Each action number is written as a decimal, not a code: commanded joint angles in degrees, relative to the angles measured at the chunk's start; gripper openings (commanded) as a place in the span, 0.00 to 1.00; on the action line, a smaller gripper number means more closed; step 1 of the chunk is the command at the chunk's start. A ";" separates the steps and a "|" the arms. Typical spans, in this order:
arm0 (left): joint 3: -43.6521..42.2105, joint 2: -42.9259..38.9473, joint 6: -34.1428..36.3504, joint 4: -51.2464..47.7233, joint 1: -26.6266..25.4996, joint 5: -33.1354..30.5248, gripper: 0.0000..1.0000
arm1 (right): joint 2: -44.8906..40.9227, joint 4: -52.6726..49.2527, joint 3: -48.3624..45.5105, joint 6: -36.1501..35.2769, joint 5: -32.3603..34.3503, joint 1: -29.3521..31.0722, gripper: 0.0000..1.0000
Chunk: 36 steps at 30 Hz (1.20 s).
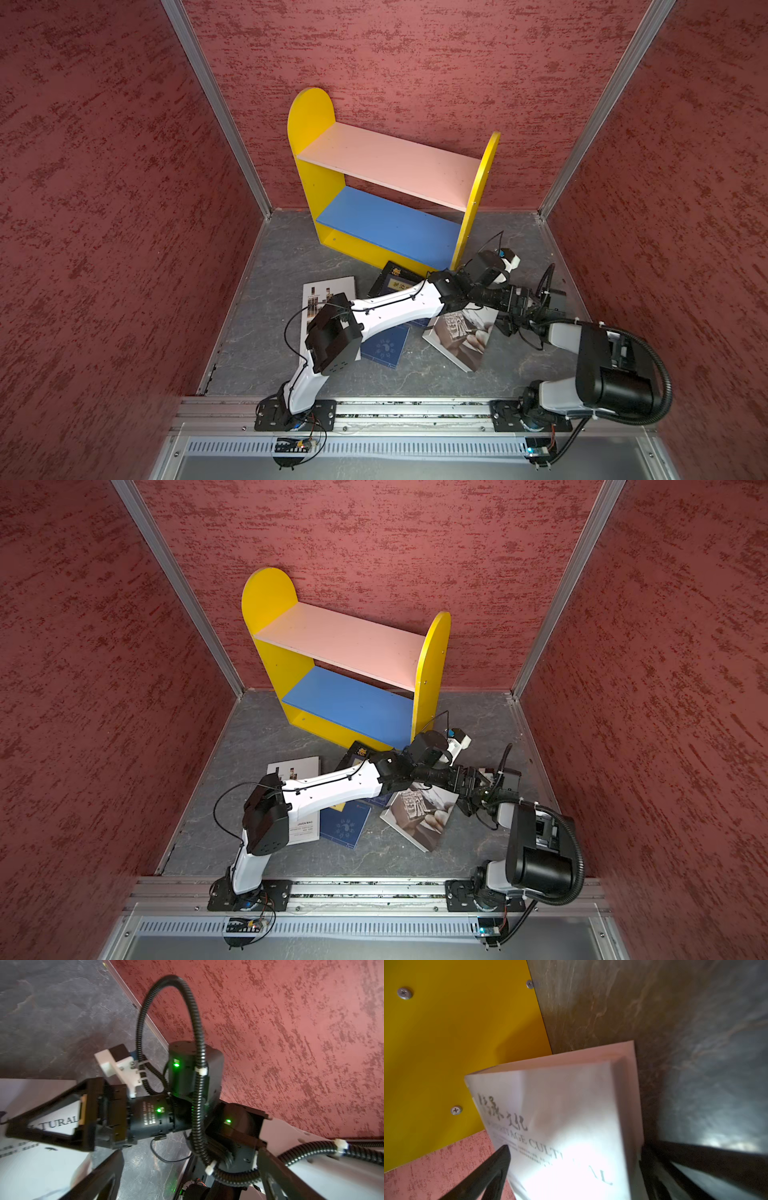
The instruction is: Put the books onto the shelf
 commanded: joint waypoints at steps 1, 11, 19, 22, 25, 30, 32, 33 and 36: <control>-1.25 -2.93 1.93 -1.48 0.70 -1.88 1.00 | 1.19 1.94 -0.97 5.27 3.44 2.52 0.99; -23.85 -23.31 3.83 -9.31 3.83 -14.63 0.99 | 3.92 4.39 -2.12 7.38 6.56 4.18 0.99; -31.88 -27.85 3.10 -16.46 12.29 -11.98 0.99 | 6.25 7.31 -2.34 8.64 7.37 5.73 0.99; -29.76 -24.57 3.45 -18.25 13.19 -9.20 0.99 | 6.57 8.13 -2.38 9.39 7.46 5.81 0.99; -27.42 -20.92 3.03 -19.03 13.13 -6.40 0.99 | 6.84 8.83 -2.53 9.91 7.37 5.99 0.99; -27.31 -18.30 0.09 -13.79 12.32 -0.74 1.00 | 6.81 9.38 -2.99 10.30 7.53 6.09 0.99; -27.49 -17.19 -1.20 -12.37 12.02 0.82 1.00 | 6.83 9.84 -3.38 10.55 7.53 6.09 0.99; -27.22 -16.38 -1.52 -12.46 11.86 1.22 0.99 | 6.75 9.99 -3.47 10.69 7.46 6.07 0.99; -24.67 -13.78 -0.87 -14.55 10.76 1.67 0.94 | 6.64 10.33 -3.92 10.76 7.23 6.08 0.99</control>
